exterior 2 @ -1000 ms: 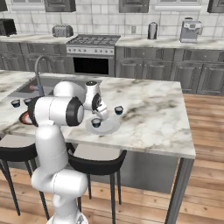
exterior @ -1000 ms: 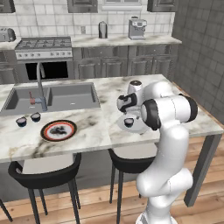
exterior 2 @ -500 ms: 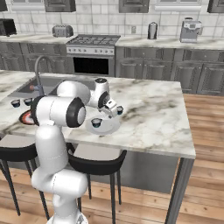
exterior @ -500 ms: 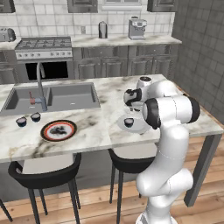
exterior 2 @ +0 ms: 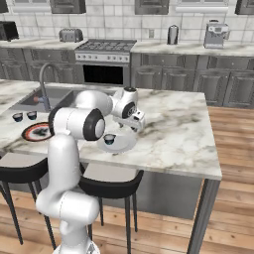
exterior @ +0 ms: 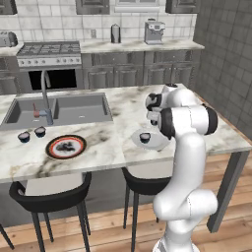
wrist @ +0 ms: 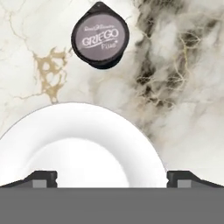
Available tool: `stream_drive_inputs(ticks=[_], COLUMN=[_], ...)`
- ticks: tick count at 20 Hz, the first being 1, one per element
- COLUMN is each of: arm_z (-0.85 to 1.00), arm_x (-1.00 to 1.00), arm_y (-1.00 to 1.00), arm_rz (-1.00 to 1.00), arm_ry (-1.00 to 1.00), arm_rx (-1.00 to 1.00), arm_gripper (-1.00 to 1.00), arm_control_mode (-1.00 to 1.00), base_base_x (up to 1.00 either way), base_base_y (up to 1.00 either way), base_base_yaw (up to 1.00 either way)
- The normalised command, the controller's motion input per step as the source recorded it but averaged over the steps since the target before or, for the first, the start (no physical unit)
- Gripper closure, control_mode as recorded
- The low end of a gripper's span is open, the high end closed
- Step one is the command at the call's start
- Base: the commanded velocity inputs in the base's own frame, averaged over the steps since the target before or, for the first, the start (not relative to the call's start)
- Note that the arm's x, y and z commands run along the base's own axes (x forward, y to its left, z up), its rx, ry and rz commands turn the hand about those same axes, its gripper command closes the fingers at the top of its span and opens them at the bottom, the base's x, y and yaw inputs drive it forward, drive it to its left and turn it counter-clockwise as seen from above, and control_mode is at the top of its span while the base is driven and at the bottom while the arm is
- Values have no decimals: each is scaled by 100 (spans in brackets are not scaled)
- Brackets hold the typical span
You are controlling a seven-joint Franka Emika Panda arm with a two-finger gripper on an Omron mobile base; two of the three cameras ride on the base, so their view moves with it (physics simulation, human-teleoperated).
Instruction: Place two yogurt containers on each plate.
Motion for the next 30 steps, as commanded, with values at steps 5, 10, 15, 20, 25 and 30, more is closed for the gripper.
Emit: stream_drive_inputs(ticks=[5, 10, 15, 20, 25, 30], arm_z=[-11, -17, -31, -29, -7, -10], arm_x=[48, 50, 43, 29, 22, 21], arm_y=[-7, 0, 0, 0, 0, 0], arm_rz=[12, 2, 0, 0, 0, 0], arm_ry=[1, 0, 5, 3, 0, 0], arm_rx=[0, 0, 0, 0, 0, 0], arm_gripper=[-100, -100, -100, -100, -100, -100], arm_control_mode=[-100, -100, -100, -100, -100, -100], base_base_x=[0, 0, 0, 0, 0, 0], base_base_y=[0, 0, 0, 0, 0, 0], base_base_yaw=[0, 0, 0, 0, 0, 0])
